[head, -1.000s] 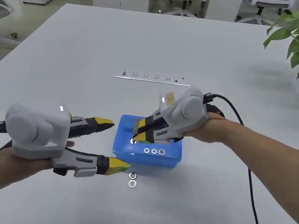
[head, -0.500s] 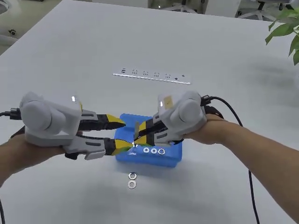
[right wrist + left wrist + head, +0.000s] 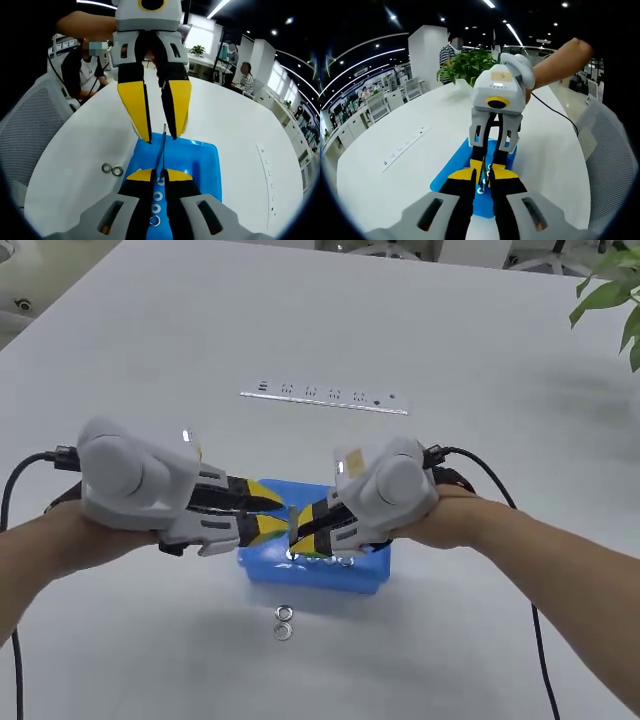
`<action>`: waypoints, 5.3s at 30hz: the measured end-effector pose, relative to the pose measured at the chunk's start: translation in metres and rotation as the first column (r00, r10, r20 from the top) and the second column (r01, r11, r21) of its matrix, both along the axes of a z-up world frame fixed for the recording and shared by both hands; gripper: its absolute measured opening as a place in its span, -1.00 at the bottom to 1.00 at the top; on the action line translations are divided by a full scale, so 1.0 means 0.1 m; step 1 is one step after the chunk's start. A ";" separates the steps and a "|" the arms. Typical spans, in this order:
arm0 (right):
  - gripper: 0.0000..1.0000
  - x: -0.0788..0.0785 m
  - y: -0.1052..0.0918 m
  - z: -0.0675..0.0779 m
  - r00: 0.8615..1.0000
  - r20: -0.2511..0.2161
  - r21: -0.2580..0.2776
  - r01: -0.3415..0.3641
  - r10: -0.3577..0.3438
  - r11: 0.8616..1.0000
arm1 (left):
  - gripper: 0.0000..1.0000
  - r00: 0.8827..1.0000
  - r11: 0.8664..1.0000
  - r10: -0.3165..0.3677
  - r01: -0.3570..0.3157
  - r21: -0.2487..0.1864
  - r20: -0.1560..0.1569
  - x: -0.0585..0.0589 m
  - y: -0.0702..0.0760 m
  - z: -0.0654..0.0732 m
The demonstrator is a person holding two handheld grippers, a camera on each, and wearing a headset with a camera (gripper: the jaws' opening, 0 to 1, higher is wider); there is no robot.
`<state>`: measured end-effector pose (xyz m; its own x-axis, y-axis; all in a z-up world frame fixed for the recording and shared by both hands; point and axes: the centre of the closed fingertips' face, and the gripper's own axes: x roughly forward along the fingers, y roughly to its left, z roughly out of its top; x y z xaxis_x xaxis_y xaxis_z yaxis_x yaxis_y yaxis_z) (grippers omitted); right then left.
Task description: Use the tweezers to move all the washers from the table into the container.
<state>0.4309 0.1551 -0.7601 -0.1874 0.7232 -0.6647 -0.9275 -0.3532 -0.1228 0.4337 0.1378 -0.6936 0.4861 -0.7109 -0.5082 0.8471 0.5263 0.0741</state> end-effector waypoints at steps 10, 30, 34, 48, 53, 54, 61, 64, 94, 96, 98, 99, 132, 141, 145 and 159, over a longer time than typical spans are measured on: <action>-0.82 -0.02 -0.01 0.01 1.000 0.007 -0.007 -0.010 0.010 1.000 | -0.85 1.000 1.000 -0.026 0.026 0.016 -0.005 0.00 -0.06 -0.04; -0.82 -0.03 -0.02 0.00 0.999 0.025 -0.022 -0.024 0.024 0.999 | -0.85 0.999 0.999 -0.033 0.033 0.006 -0.026 -0.04 -0.09 -0.04; -0.82 -0.04 -0.01 0.00 0.999 0.023 -0.023 -0.026 0.027 0.999 | -0.86 0.999 0.999 -0.041 0.041 0.007 -0.018 -0.03 -0.12 -0.03; -0.74 -0.04 -0.02 0.04 1.000 0.018 -0.020 -0.005 0.005 1.000 | -0.88 0.999 0.999 -0.046 0.046 0.006 -0.010 -0.02 -0.12 0.04; -0.66 -0.01 -0.04 0.11 1.000 0.009 -0.010 0.027 -0.027 1.000 | -0.89 0.999 0.999 -0.042 0.042 -0.001 -0.013 -0.01 -0.13 0.11; -0.63 0.00 -0.04 0.12 0.999 0.003 -0.007 0.036 -0.036 0.999 | -0.89 0.999 0.999 -0.041 0.041 -0.005 -0.017 -0.01 -0.14 0.12; -0.52 0.01 -0.11 0.20 0.996 -0.021 -0.012 0.089 -0.089 0.996 | -0.89 0.999 0.999 -0.036 0.036 -0.009 -0.005 -0.02 -0.17 0.23; -0.49 0.01 -0.14 0.25 0.994 -0.022 -0.008 0.107 -0.107 0.994 | -0.89 0.999 0.999 -0.036 0.036 -0.007 -0.003 -0.03 -0.18 0.27; 0.15 -0.14 -0.74 0.55 0.943 -0.046 0.029 0.330 -0.328 0.944 | -0.89 0.999 0.998 -0.053 0.053 0.025 -0.001 -0.39 -0.23 0.57; 0.23 -0.15 -0.79 0.56 0.938 -0.045 0.038 0.345 -0.343 0.938 | -0.89 0.998 0.998 -0.056 0.056 0.025 -0.002 -0.42 -0.24 0.57; 0.30 -0.17 -0.84 0.57 0.934 -0.043 0.048 0.357 -0.355 0.933 | -0.89 0.998 0.998 -0.060 0.060 0.026 -0.005 -0.46 -0.26 0.57; 0.32 -0.18 -0.86 0.57 0.931 -0.042 0.049 0.364 -0.362 0.930 | -0.89 0.998 0.998 -0.063 0.063 0.026 -0.006 -0.48 -0.27 0.57; 1.00 -0.48 -1.12 0.40 0.888 -0.108 0.074 0.455 -0.446 0.887 | -0.89 0.994 0.993 -0.107 0.108 0.047 -0.032 -0.82 -0.37 0.20; 1.00 -0.54 -1.12 0.34 0.892 -0.105 0.061 0.447 -0.439 0.893 | -0.88 0.993 0.992 -0.108 0.110 0.056 -0.043 -0.85 -0.35 0.12; 1.00 -0.56 -1.13 0.32 0.891 -0.108 0.054 0.449 -0.442 0.892 | -0.88 0.993 0.993 -0.107 0.109 0.055 -0.049 -0.87 -0.35 0.09; 1.00 -0.60 -1.14 0.26 0.891 -0.109 0.032 0.446 -0.440 0.895 | -0.88 0.992 0.993 -0.106 0.110 0.049 -0.067 -0.88 -0.36 0.01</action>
<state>0.3709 0.0415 -0.7341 0.1001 0.7806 -0.6169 -0.9943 0.1018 -0.0325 0.3454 0.1022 -0.6923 0.3730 -0.7292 -0.5737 0.9026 0.4284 0.0423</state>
